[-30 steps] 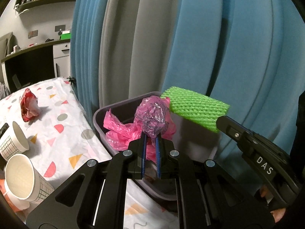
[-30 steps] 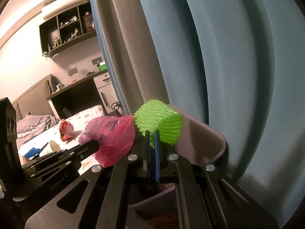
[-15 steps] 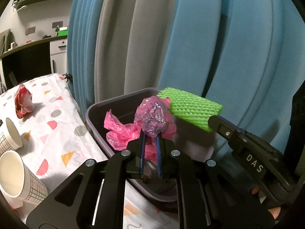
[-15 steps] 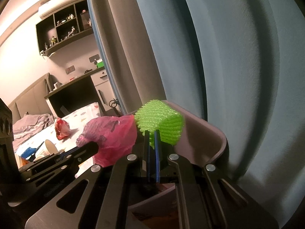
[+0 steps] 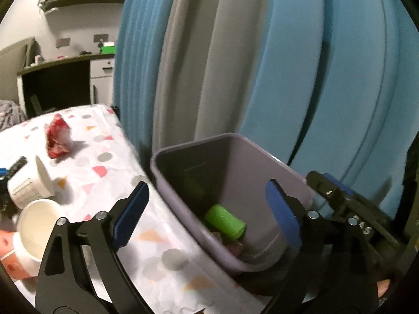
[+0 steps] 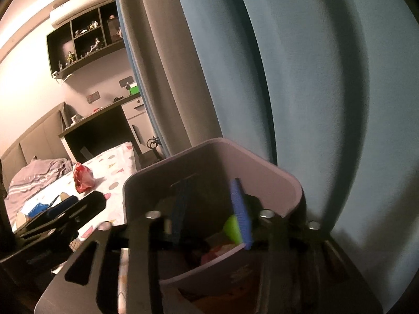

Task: Collect trash
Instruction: 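Move both tools back toward the remaining cups on the bed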

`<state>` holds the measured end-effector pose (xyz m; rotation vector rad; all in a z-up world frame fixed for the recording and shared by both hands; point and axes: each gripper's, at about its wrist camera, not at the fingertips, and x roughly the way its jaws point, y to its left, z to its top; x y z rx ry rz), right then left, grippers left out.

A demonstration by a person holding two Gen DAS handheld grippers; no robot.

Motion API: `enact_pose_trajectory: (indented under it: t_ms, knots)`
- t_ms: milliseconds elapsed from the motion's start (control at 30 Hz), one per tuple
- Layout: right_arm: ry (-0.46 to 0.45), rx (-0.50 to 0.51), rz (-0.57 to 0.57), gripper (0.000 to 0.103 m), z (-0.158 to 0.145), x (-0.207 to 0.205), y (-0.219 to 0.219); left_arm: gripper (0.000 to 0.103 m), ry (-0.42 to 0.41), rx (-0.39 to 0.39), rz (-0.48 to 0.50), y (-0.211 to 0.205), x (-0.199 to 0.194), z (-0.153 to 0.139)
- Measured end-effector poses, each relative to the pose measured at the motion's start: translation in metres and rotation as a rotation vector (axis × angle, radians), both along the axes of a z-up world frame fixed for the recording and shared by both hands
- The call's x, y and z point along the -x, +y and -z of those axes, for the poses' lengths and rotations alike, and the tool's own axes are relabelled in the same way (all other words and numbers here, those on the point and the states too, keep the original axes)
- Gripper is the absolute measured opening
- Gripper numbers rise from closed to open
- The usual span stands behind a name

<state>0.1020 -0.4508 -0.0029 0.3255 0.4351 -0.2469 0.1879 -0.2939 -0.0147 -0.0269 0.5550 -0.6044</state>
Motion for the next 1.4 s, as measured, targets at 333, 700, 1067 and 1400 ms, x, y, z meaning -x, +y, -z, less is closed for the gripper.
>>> enact_pose_trajectory:
  t_ms: [333,700,1067,1400]
  knots:
    - [-0.048,0.116,0.02,0.08,-0.012,0.031,0.031,0.095,-0.048,-0.029,-0.128,0.048,0.028,-0.009]
    - [-0.075,0.152,-0.085,0.085,-0.02,0.044,0.086,0.095,-0.089,-0.036,-0.241,0.126,0.063,-0.011]
    - [-0.054,0.132,-0.244,0.085,-0.018,0.043,0.166,0.095,-0.074,-0.062,-0.473,0.244,0.082,0.001]
    - [0.003,0.196,-0.396,0.085,-0.005,0.035,0.254,0.095,-0.094,-0.051,-0.641,0.318,0.101,-0.002]
